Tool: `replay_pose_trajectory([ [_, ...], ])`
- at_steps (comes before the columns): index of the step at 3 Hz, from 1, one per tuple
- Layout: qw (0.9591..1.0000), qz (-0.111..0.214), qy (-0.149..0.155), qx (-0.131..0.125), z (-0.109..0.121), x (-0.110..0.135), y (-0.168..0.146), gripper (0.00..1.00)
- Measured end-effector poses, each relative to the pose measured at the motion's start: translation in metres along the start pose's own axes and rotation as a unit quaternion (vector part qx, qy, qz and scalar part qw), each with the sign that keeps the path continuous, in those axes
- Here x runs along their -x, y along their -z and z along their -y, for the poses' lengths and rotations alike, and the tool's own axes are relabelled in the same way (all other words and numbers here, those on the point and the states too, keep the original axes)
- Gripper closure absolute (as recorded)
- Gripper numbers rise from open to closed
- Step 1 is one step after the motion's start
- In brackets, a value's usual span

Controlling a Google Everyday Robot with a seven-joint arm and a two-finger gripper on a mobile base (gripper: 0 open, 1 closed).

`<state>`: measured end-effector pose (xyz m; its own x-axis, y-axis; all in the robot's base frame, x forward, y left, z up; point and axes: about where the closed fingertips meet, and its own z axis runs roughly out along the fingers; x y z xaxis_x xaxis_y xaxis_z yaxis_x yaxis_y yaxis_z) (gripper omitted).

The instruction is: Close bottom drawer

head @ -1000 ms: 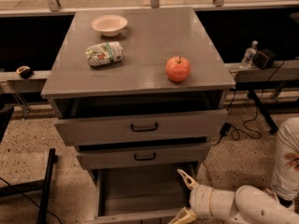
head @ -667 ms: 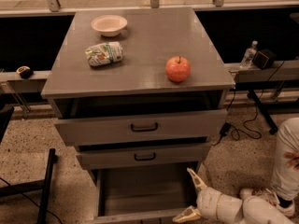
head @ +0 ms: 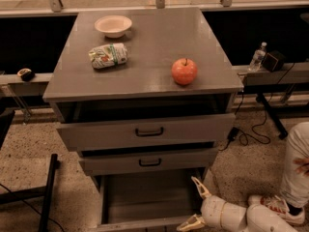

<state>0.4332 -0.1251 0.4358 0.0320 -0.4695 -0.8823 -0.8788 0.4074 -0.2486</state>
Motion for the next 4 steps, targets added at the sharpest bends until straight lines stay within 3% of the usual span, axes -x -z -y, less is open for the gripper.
replay_pose_trajectory([
  [1,0.9995,-0.023,-0.006,0.022,0.004,-0.033,-0.006,0.00],
  [2,0.9970,-0.063,0.001,0.046,0.003,-0.074,-0.005,0.27],
  [3,0.9974,-0.054,-0.019,0.043,-0.001,-0.101,-0.003,0.50],
  [4,0.9952,-0.009,-0.051,0.083,-0.005,-0.118,-0.016,0.81],
])
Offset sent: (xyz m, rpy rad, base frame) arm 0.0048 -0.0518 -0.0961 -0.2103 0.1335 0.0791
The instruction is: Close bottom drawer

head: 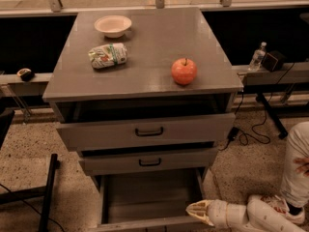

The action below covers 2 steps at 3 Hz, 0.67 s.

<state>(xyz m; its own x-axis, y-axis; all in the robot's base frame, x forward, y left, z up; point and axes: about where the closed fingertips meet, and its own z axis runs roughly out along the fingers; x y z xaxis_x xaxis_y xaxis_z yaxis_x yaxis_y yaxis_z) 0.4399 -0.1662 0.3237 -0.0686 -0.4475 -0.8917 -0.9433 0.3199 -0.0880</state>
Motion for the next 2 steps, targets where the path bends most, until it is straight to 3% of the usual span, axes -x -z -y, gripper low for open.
replay_pose_trajectory([
  [1,0.9999,0.005,0.001,0.009,-0.005,0.005,-0.001,1.00],
  [2,0.9985,0.001,-0.036,0.042,-0.026,-0.036,-0.004,1.00],
])
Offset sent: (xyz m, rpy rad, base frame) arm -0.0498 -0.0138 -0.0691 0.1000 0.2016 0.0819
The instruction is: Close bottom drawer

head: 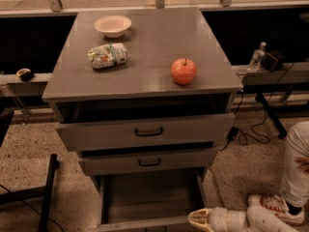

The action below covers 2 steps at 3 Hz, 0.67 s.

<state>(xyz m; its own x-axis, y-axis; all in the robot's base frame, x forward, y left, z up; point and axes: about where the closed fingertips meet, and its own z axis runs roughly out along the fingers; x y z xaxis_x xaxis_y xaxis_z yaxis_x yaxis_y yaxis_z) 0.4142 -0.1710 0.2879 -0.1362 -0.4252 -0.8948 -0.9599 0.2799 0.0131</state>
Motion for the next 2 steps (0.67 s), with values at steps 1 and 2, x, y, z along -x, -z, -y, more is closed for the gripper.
replay_pose_trajectory([
  [1,0.9994,-0.012,-0.004,0.033,-0.025,-0.013,0.001,1.00],
  [2,0.9975,-0.059,-0.010,0.036,-0.048,-0.048,-0.007,1.00],
])
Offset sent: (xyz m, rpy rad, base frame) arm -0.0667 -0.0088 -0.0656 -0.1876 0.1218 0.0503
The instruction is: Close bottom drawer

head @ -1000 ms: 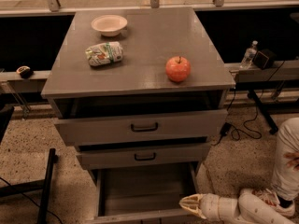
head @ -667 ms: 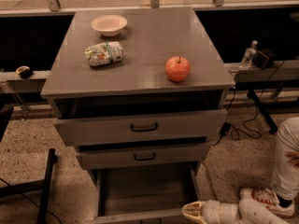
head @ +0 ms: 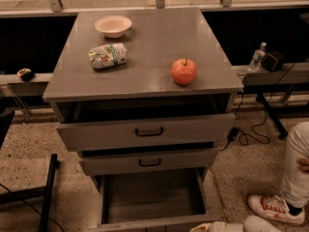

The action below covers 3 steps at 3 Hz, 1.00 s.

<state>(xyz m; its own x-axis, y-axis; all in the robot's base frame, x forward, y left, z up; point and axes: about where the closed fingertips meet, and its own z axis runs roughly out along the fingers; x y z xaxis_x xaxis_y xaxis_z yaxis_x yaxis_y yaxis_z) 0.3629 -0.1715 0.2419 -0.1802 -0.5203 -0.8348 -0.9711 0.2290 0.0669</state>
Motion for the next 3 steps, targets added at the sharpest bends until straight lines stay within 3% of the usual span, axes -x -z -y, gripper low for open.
replay_pose_trajectory([
  [1,0.9993,-0.029,-0.009,-0.025,-0.006,-0.036,-0.020,1.00],
  [2,0.9954,-0.050,-0.017,-0.080,-0.001,-0.063,-0.035,1.00],
  [3,0.9953,-0.051,-0.017,-0.081,0.000,-0.063,-0.035,1.00],
])
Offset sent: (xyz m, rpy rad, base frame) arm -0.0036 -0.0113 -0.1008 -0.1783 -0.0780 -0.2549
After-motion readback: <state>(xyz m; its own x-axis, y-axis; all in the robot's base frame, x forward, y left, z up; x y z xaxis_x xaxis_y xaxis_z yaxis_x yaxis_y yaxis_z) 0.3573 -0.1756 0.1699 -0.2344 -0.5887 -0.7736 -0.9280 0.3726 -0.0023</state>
